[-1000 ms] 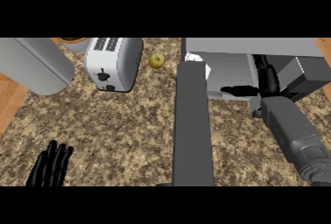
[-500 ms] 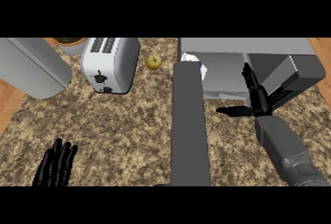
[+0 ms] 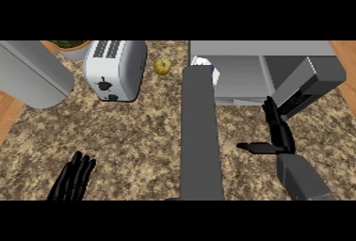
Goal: Pick up the milk, place it into the microwave and close the microwave
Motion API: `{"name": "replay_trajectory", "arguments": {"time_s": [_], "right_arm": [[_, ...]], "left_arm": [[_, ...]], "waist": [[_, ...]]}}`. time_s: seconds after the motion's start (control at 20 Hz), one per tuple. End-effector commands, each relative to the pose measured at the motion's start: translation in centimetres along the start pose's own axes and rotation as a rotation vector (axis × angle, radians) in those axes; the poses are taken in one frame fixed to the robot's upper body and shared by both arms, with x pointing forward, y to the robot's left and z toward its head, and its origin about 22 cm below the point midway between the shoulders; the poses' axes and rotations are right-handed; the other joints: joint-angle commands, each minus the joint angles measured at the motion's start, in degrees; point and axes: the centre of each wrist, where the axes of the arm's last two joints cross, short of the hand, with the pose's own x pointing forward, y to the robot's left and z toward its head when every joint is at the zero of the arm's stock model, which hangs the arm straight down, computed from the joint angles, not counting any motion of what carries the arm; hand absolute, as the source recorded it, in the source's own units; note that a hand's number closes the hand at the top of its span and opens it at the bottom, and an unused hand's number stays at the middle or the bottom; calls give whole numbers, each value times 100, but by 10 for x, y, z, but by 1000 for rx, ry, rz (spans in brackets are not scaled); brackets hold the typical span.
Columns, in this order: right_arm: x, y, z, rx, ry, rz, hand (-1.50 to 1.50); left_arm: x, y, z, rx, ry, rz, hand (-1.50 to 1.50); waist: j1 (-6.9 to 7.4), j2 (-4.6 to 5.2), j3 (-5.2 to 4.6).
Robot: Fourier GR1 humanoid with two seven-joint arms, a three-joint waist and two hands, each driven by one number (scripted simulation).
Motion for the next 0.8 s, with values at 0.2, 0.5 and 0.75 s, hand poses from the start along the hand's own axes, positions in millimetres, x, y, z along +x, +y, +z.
{"name": "replay_trajectory", "arguments": {"time_s": [0.2, 0.5, 0.75], "right_arm": [[-25, -3, 56, 72, 9, -148, -150], [-26, -33, 90, 67, -40, -172, -150], [-27, -38, 122, 76, -47, -191, -150]], "left_arm": [[-19, -21, -18, -199, 36, -14, 150], [-9, -22, -26, -204, 38, 19, 150], [-42, -41, -65, -276, 75, -20, 150]], "waist": [[-95, -13, 0], [-110, -26, -4], [-199, -9, -5]]}}
